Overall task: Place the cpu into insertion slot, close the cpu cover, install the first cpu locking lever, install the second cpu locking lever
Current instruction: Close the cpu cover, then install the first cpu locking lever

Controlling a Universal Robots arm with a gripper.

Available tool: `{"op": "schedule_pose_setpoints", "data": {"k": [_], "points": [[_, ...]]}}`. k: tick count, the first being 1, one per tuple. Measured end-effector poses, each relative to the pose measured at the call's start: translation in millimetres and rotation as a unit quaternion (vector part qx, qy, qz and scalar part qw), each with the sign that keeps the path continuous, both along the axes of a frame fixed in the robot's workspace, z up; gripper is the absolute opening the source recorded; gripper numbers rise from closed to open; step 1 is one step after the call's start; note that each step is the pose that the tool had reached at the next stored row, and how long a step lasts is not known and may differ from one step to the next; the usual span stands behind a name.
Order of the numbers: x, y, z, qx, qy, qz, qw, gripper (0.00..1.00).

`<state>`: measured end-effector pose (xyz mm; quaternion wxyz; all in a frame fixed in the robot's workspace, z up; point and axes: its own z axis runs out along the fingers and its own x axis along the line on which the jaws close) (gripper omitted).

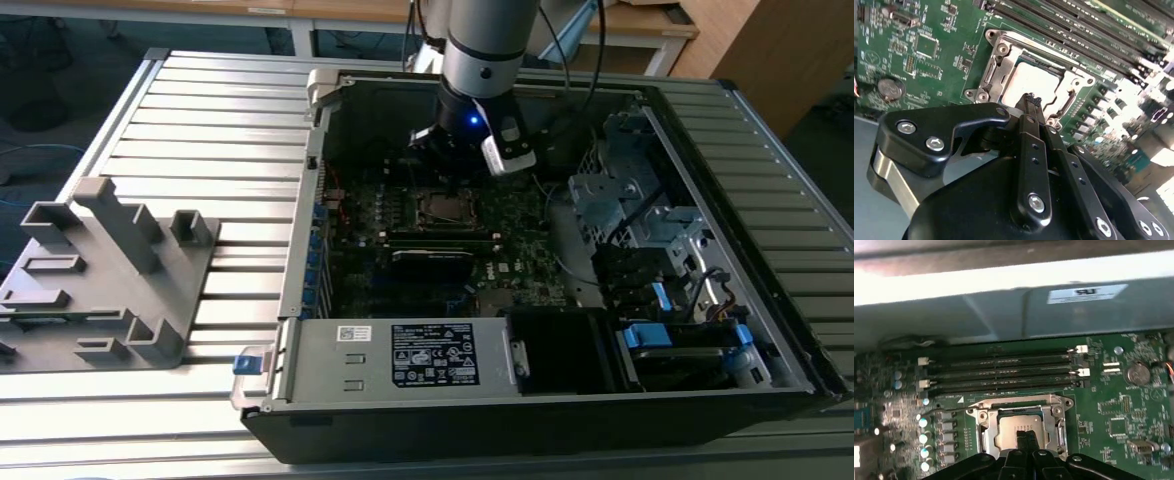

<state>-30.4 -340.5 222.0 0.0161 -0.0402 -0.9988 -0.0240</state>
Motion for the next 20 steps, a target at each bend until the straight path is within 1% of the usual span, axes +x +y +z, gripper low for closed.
{"op": "schedule_pose_setpoints", "data": {"k": [1,3,11,20], "points": [[0.0,0.0,-0.1,-0.0001,0.0000,0.006,0.99998,0.11],[0.0,0.0,-0.2,-0.0005,0.0001,0.011,0.99994,0.11],[-0.3,0.0,-1.4,-0.0052,0.0001,0.015,0.99988,0.11],[-0.3,0.0,-1.5,-0.0052,0.0000,0.015,0.99987,0.11]]}}
